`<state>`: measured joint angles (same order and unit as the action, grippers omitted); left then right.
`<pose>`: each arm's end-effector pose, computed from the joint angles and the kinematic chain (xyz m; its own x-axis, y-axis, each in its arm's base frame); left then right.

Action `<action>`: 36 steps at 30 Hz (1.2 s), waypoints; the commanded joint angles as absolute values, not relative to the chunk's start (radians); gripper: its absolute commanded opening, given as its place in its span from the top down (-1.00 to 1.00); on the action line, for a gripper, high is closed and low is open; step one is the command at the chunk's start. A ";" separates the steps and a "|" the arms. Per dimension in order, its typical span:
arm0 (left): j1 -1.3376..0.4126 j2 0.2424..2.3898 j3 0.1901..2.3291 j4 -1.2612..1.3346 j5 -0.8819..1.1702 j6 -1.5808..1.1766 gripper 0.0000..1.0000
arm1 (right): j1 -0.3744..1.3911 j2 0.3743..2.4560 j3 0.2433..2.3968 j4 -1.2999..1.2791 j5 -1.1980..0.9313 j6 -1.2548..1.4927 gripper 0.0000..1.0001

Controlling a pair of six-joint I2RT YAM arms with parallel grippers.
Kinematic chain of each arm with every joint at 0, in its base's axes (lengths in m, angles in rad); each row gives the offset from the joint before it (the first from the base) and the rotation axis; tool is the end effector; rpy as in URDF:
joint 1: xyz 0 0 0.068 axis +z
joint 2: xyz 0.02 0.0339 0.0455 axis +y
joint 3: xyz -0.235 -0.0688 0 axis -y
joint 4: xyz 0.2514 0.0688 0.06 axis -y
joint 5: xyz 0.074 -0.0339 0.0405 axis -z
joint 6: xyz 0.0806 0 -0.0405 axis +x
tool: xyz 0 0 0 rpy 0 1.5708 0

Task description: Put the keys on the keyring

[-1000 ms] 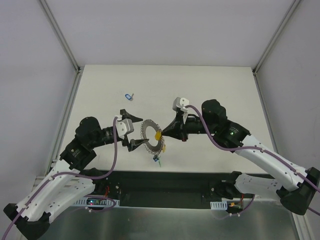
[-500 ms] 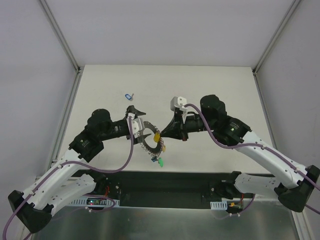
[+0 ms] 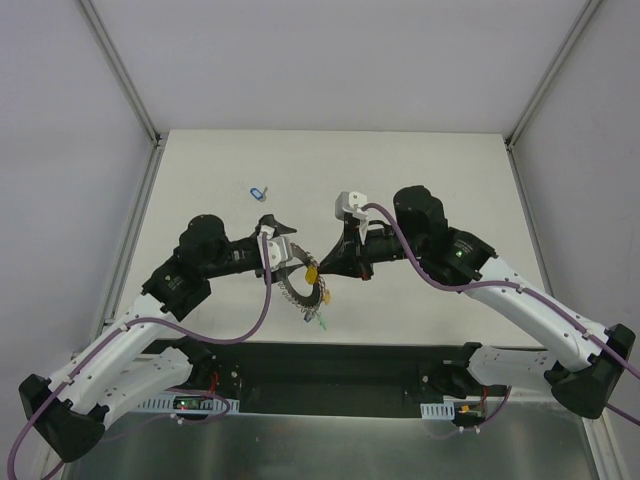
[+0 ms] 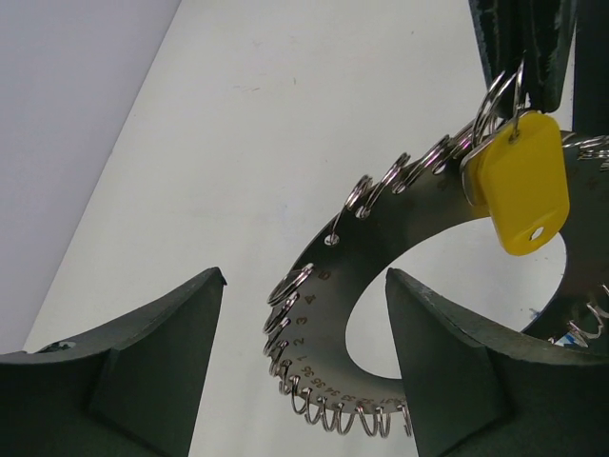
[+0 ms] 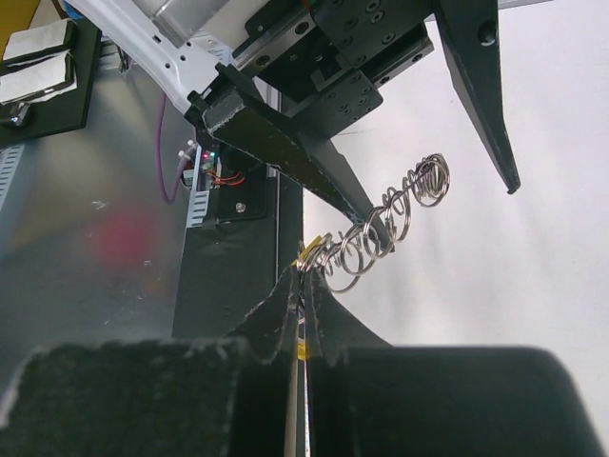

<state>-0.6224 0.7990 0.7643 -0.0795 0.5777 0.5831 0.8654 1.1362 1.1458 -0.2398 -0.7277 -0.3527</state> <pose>0.1775 -0.1815 0.3170 0.4343 0.2561 -0.8636 0.8266 0.2676 0.4951 0.1553 0.2651 0.3584 0.2026 -0.1599 -0.9661 -0.9786 -0.0684 -0.1939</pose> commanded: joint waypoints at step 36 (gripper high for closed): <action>-0.675 0.759 0.818 -0.058 0.269 0.440 1.00 | 1.086 1.014 1.134 -0.250 0.205 -0.262 -0.27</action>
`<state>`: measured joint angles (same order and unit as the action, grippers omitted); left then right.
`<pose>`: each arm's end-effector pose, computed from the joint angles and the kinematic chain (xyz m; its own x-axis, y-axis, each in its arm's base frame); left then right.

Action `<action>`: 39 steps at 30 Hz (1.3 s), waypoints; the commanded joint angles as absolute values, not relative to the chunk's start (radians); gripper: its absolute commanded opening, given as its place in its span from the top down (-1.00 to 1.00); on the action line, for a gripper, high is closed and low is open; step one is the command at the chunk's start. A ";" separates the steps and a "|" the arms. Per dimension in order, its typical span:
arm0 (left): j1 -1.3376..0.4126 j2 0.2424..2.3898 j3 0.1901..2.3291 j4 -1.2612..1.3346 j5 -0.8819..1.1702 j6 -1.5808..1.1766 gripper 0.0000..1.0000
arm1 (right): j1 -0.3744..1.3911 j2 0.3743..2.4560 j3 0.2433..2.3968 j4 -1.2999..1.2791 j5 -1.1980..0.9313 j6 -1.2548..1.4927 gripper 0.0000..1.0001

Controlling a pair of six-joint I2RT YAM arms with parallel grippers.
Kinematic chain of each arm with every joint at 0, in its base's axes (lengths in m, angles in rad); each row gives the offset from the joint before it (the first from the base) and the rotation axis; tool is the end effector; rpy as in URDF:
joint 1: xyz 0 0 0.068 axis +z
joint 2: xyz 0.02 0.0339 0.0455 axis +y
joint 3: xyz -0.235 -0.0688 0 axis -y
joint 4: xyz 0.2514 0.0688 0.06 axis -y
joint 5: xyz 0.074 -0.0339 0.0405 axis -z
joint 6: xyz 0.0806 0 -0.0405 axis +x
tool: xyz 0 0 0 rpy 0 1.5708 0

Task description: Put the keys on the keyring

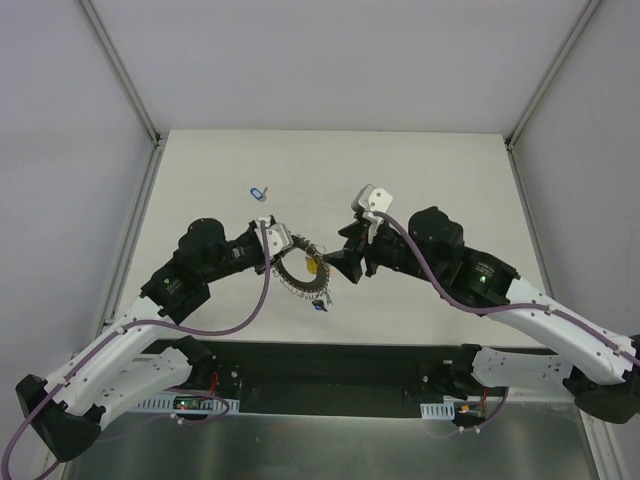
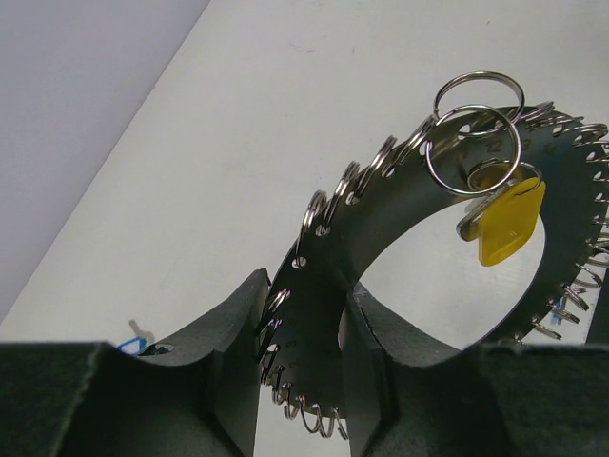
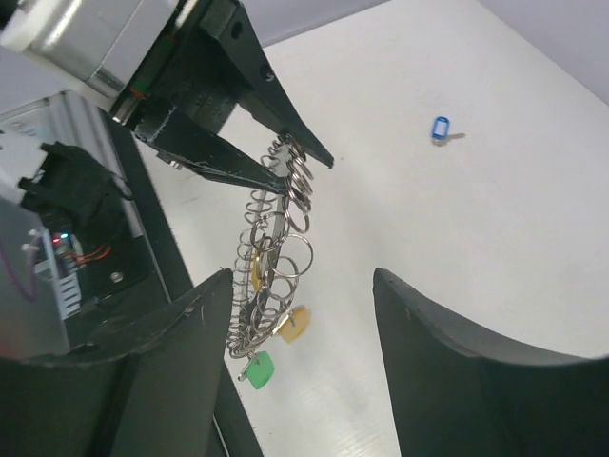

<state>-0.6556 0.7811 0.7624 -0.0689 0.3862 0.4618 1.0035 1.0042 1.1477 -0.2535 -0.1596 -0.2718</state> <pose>0.1826 -0.1787 0.3212 0.3221 0.2730 -0.9065 0.8028 0.4288 0.4143 0.1433 0.2487 0.3903 0.1895 -0.1958 -0.9622 -0.8997 0.3579 -0.2500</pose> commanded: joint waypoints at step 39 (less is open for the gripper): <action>-0.793 0.758 0.827 -0.138 -0.058 0.468 1.00 | 1.220 1.191 1.154 0.005 0.741 -0.273 0.47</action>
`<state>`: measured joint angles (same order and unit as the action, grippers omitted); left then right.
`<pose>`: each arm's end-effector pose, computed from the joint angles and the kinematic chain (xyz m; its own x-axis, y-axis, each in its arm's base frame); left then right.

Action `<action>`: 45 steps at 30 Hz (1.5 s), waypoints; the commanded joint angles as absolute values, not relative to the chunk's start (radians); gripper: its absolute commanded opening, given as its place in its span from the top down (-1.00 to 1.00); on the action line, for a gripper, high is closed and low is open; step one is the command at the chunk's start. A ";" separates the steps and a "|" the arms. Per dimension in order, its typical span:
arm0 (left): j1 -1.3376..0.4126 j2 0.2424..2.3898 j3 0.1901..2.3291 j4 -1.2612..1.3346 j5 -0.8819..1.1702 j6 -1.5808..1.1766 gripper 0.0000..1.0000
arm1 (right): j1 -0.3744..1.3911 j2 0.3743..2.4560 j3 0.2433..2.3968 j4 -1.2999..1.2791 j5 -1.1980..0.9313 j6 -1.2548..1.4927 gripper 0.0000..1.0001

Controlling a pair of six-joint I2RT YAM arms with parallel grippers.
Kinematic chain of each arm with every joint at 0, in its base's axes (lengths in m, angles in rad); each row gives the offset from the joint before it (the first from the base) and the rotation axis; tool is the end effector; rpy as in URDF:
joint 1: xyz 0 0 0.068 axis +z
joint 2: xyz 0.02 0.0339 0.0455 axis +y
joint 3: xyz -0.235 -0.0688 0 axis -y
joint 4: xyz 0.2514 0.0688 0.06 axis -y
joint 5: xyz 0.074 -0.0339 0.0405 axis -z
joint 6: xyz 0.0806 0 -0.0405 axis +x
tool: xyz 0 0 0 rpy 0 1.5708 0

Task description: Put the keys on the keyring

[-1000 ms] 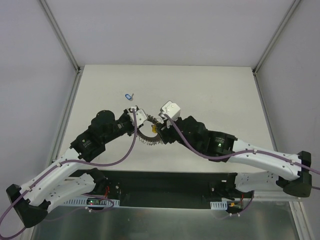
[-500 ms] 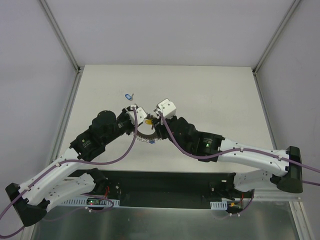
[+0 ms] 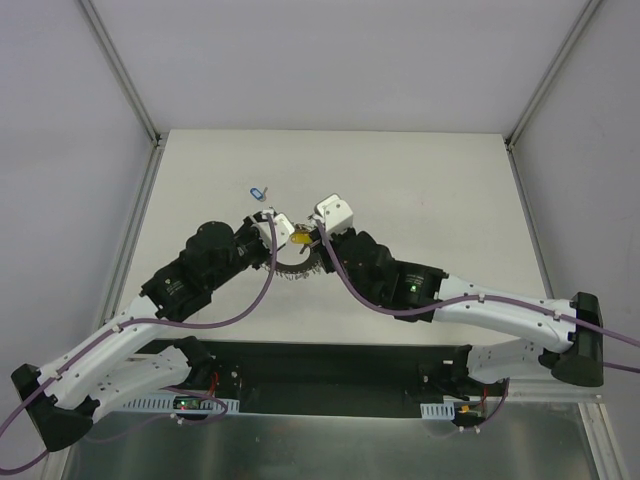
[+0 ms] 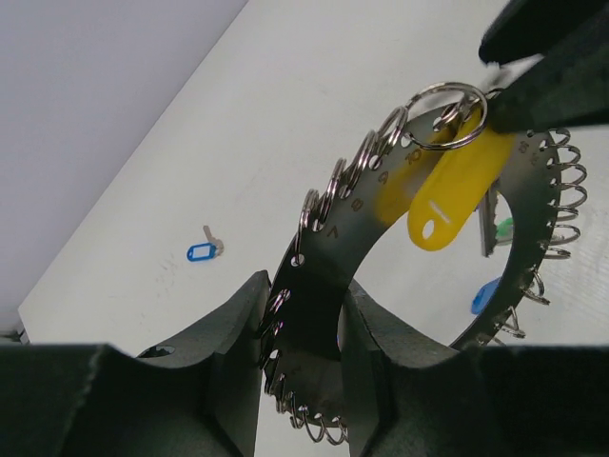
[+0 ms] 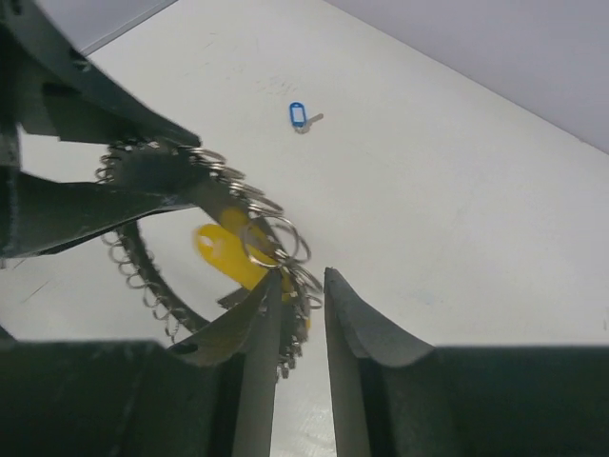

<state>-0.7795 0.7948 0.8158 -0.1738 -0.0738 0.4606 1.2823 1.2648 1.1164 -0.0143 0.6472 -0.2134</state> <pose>0.1877 -0.1772 0.3230 0.1916 0.4339 -0.8804 0.6296 0.6337 0.4494 0.1442 0.3152 0.3374 0.0811 -0.3206 -0.9437 -0.5918 0.7464 -0.3044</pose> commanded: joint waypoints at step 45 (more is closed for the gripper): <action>-0.801 0.815 0.907 -0.209 -0.072 0.428 1.00 | 1.201 1.250 1.112 -0.005 0.482 -0.181 0.37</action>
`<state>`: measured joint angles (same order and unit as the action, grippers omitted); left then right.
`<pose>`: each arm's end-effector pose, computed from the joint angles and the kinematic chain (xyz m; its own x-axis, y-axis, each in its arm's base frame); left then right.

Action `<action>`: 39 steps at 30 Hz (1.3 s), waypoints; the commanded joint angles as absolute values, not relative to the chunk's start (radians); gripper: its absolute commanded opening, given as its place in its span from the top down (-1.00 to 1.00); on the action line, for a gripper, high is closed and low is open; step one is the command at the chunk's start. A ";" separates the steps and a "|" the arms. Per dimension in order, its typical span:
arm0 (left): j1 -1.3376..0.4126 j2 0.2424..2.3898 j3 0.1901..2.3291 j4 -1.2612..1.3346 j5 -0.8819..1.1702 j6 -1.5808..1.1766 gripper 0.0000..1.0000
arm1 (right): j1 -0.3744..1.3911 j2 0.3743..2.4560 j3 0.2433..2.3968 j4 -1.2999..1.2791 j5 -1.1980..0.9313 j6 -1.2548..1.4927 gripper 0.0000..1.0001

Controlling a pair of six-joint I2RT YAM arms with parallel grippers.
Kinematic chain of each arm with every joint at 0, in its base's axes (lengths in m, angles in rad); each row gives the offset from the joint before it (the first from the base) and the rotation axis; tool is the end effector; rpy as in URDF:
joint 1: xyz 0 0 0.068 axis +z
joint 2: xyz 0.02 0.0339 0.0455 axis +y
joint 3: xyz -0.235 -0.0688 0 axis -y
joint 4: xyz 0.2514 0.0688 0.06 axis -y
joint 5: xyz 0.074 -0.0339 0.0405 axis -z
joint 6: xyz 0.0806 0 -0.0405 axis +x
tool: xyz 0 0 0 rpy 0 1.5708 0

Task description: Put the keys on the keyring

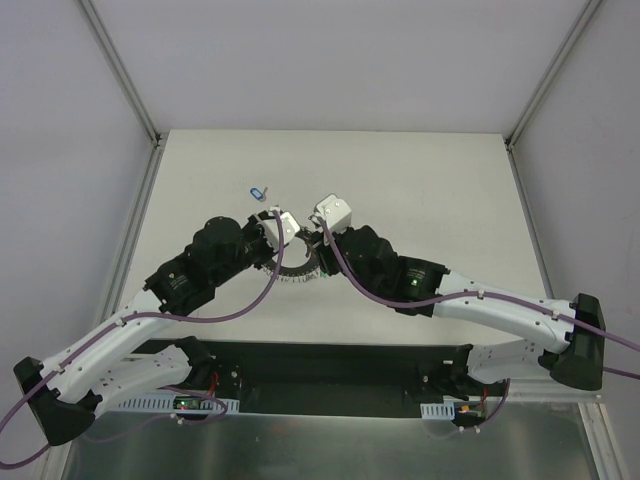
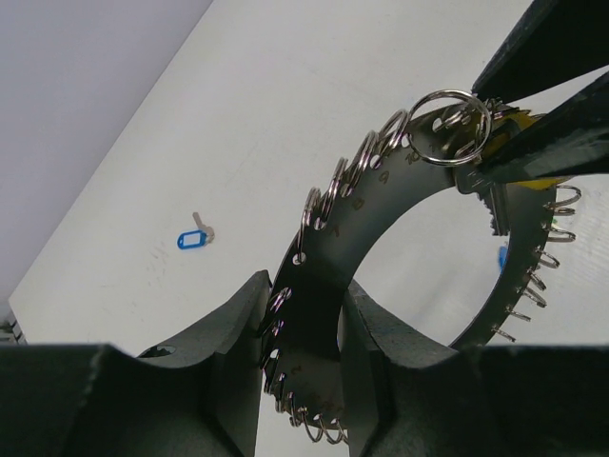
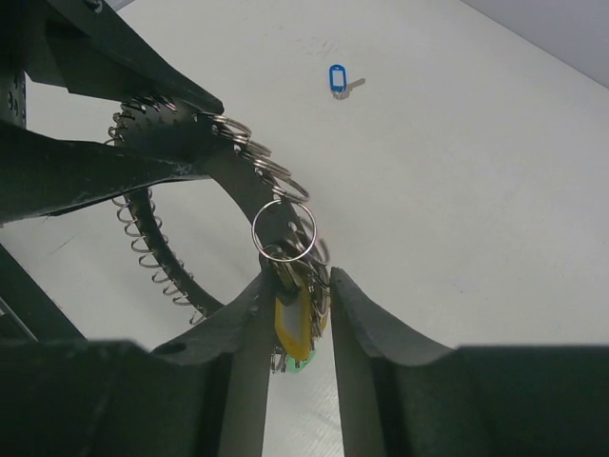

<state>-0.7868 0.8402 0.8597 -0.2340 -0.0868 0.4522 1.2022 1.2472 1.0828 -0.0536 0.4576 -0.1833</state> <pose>0.1914 -0.1821 0.3206 0.1469 0.4692 -0.8708 0.6464 0.6208 0.4435 0.1579 0.3099 0.3227 0.0476 -0.3306 -0.9426 -0.6842 0.6767 -0.2719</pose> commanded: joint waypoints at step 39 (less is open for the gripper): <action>-0.802 0.689 0.764 -0.176 0.113 0.370 0.53 | 0.977 1.117 1.314 -0.518 -0.264 -0.532 0.98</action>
<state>-0.8059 0.7219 0.7933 -0.2119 0.1032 0.4309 0.9794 1.1381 1.2167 -0.3950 -0.1513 -0.4603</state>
